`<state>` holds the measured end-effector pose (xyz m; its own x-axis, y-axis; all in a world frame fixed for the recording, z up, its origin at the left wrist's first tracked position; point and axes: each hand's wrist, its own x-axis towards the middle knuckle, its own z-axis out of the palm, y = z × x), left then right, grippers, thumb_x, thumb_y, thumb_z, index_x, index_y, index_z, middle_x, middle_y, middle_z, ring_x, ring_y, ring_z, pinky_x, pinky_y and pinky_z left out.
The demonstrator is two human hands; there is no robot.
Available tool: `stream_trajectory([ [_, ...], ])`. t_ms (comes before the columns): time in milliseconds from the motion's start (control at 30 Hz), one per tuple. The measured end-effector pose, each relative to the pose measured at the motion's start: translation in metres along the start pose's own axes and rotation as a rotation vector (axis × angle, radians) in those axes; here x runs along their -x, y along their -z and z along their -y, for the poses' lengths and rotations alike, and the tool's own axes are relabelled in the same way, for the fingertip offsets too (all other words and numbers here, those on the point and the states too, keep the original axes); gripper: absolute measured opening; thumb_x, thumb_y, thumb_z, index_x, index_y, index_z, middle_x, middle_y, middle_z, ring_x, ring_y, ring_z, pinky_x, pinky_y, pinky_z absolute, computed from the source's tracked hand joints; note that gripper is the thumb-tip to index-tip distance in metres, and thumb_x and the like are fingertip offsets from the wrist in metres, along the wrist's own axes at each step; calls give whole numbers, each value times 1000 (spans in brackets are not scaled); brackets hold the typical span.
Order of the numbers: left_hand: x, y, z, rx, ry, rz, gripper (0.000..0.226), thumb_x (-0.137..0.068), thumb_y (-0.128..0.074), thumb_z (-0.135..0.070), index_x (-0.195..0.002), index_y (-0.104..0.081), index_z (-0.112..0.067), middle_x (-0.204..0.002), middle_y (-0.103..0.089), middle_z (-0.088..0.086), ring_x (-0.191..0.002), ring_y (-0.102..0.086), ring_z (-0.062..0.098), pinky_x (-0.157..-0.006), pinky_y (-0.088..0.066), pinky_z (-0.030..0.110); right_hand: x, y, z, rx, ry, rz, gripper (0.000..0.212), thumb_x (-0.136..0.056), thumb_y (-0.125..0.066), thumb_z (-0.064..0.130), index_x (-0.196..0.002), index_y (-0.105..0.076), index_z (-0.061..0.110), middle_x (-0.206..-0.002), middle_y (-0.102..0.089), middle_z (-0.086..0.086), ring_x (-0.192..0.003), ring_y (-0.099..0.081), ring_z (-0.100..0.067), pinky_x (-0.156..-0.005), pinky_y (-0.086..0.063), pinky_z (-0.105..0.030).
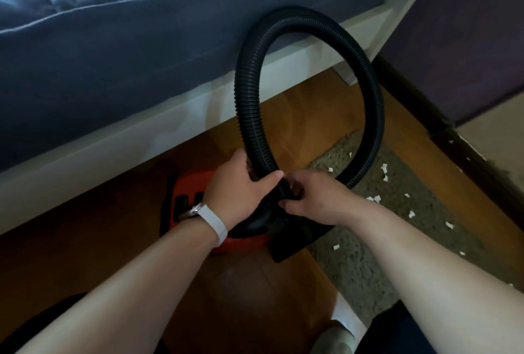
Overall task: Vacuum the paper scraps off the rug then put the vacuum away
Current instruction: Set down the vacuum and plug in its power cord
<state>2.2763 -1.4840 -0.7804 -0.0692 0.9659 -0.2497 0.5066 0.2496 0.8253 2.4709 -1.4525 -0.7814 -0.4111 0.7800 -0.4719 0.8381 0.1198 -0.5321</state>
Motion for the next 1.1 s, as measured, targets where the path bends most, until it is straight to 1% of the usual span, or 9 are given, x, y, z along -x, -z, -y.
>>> stream_trajectory([
  [100,-3,13,9,-85,0,18,54,-60,-61,-80,-97,-59,-40,-90,-67,-21,-82,-63,-5,-69,-55,26,-3,-3,11,17,8,-12,31,-76,-70,49,-99,-57,32,-90,-62,12,-80,-62,-12,-68,-54,-37],
  [233,0,18,18,-21,-36,64,50,-60,-63,-78,-97,-61,-45,-90,-68,-25,-84,-62,-11,-70,-52,20,-3,0,37,0,105,-182,39,-71,-64,53,-100,-47,35,-92,-51,16,-78,-55,-9,-59,-46,-31],
  [400,-3,41,30,82,-4,35,65,-67,-66,-73,-117,-63,-31,-99,-66,-13,-95,-62,2,-82,-51,27,-4,-4,71,-17,261,-478,60,-80,-75,34,-129,-43,19,-117,-43,3,-102,-53,-18,-81,-54,-42],
  [567,-5,83,53,-1,-16,1,37,-83,-73,-51,-114,-61,-35,-90,-66,-14,-81,-59,-7,-64,-40,8,-6,-16,103,181,572,-690,44,-80,-75,20,-119,-61,3,-114,-55,-13,-103,-54,-26,-88,-50,-35],
  [667,-1,110,76,-64,47,9,35,-86,-71,-47,-117,-59,-35,-91,-65,-15,-82,-56,-12,-63,-37,10,-12,-30,116,162,658,-502,41,-82,-76,19,-119,-63,6,-114,-56,-11,-104,-54,-24,-88,-50,-32],
  [767,7,127,100,-136,105,51,40,-88,-71,-45,-124,-58,-32,-102,-63,-17,-89,-57,-5,-69,-40,15,-23,-47,121,189,531,-162,54,-88,-71,30,-136,-52,15,-126,-49,-5,-115,-48,-23,-95,-48,-36],
  [833,14,133,111,-170,117,101,41,-88,-71,-45,-125,-57,-33,-107,-60,-17,-94,-54,-5,-72,-41,14,-34,-57,121,289,447,-65,52,-90,-66,37,-136,-49,19,-123,-46,-2,-114,-46,-21,-93,-49,-37],
  [967,24,140,122,-192,102,137,38,-87,-72,-46,-120,-57,-38,-106,-59,-21,-95,-56,-3,-74,-44,18,-51,-70,120,420,403,34,33,-91,-61,43,-113,-54,20,-98,-51,2,-91,-53,-19,-74,-51,-37],
  [1100,36,140,145,-214,145,171,35,-88,-72,-44,-119,-59,-35,-106,-61,-15,-95,-58,1,-77,-47,20,-60,-79,116,465,379,28,27,-90,-60,45,-89,-42,25,-79,-45,9,-74,-53,-15,-60,-49,-34],
])
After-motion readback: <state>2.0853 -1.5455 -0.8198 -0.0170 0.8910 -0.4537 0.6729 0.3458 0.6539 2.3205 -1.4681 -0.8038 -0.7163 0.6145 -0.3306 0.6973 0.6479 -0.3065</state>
